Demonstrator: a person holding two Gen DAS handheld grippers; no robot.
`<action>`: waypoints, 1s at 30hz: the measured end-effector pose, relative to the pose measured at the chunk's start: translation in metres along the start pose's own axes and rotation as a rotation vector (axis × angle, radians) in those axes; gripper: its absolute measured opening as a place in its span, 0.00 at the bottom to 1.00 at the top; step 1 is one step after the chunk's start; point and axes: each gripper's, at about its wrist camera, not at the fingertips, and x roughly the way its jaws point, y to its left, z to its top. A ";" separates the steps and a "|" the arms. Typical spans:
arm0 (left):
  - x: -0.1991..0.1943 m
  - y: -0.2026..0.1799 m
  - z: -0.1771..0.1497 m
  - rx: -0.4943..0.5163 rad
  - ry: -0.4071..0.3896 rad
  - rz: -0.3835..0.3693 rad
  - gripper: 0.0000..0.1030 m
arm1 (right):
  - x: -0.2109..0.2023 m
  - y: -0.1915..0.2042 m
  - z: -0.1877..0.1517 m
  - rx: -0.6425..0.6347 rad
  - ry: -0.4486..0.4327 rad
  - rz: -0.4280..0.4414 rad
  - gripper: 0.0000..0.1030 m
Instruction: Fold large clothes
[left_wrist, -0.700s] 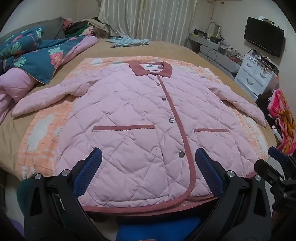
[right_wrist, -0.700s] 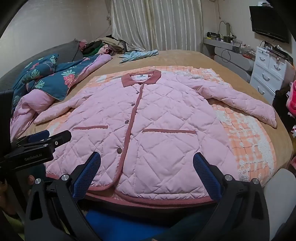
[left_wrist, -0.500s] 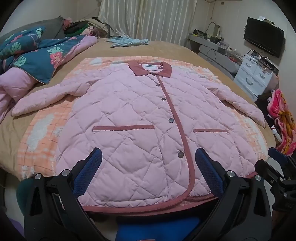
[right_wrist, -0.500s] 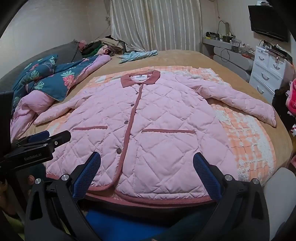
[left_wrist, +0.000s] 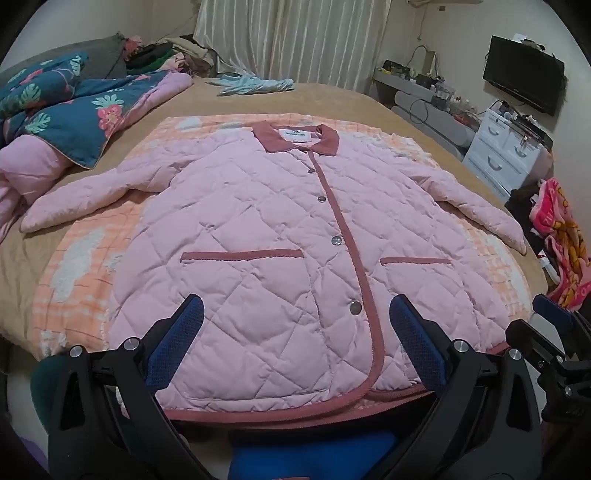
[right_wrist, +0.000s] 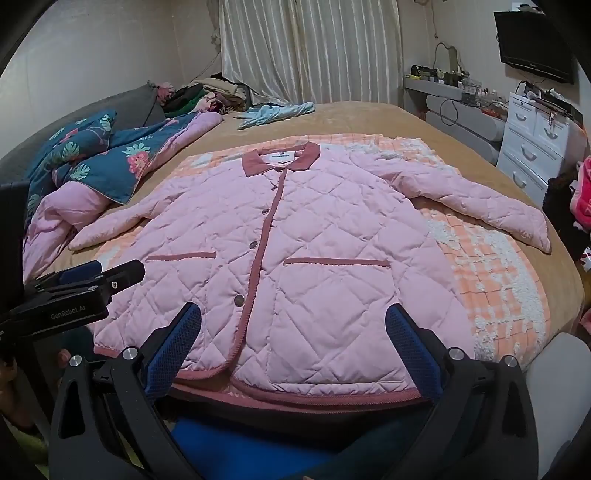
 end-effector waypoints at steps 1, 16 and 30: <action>-0.001 -0.001 -0.001 0.000 -0.002 0.001 0.92 | 0.000 0.000 0.000 -0.001 0.002 0.000 0.96; -0.004 0.005 0.001 -0.005 0.000 -0.006 0.92 | -0.003 0.002 -0.002 0.005 0.007 -0.008 0.96; -0.005 0.005 0.000 -0.002 0.000 -0.011 0.92 | 0.002 -0.001 -0.005 0.004 0.006 -0.009 0.96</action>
